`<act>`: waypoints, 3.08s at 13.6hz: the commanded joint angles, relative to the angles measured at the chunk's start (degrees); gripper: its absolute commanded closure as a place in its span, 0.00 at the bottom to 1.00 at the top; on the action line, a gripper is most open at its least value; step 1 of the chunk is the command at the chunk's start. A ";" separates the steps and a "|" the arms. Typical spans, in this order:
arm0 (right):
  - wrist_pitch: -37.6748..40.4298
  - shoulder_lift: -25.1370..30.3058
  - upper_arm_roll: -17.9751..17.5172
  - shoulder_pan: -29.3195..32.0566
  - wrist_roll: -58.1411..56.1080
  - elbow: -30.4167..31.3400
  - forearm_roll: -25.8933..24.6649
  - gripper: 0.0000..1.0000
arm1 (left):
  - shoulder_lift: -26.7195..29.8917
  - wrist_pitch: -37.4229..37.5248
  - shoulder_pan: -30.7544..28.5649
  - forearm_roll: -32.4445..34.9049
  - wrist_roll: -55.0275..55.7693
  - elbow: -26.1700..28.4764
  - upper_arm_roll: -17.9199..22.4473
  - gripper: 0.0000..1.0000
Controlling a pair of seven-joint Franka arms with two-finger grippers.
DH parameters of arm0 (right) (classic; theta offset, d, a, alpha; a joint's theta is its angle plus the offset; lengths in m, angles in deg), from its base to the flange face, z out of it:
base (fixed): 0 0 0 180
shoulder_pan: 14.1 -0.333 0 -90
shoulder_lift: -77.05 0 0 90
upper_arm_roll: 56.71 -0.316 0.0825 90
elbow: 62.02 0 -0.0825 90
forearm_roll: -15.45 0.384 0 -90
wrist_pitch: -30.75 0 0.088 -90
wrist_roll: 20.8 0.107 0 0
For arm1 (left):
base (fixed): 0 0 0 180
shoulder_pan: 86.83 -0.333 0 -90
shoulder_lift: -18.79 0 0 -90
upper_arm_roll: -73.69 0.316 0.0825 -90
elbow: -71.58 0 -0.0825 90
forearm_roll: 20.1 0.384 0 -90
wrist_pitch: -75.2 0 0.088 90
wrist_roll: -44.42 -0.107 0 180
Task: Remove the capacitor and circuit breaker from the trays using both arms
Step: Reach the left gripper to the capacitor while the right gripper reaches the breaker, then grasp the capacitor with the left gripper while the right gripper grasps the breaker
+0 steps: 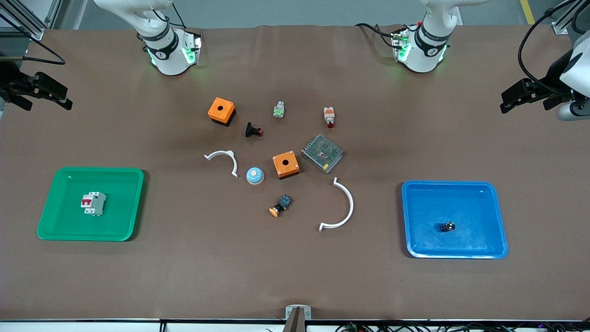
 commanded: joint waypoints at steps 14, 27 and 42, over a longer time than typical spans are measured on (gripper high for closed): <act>-1.07 -1.49 -0.38 4.22 0.29 -1.45 -0.61 0.00 | -19.04 -31.94 -2.23 3.25 0.20 9.39 0.31 0.00; -29.76 -31.01 -0.12 14.06 -11.90 -3.23 -0.26 0.00 | -36.36 -56.31 -1.53 5.71 5.74 11.34 0.40 0.21; -48.35 -45.00 -0.56 16.44 -24.06 2.76 4.31 0.01 | -42.62 -57.46 -1.00 5.88 6.62 3.87 0.40 0.99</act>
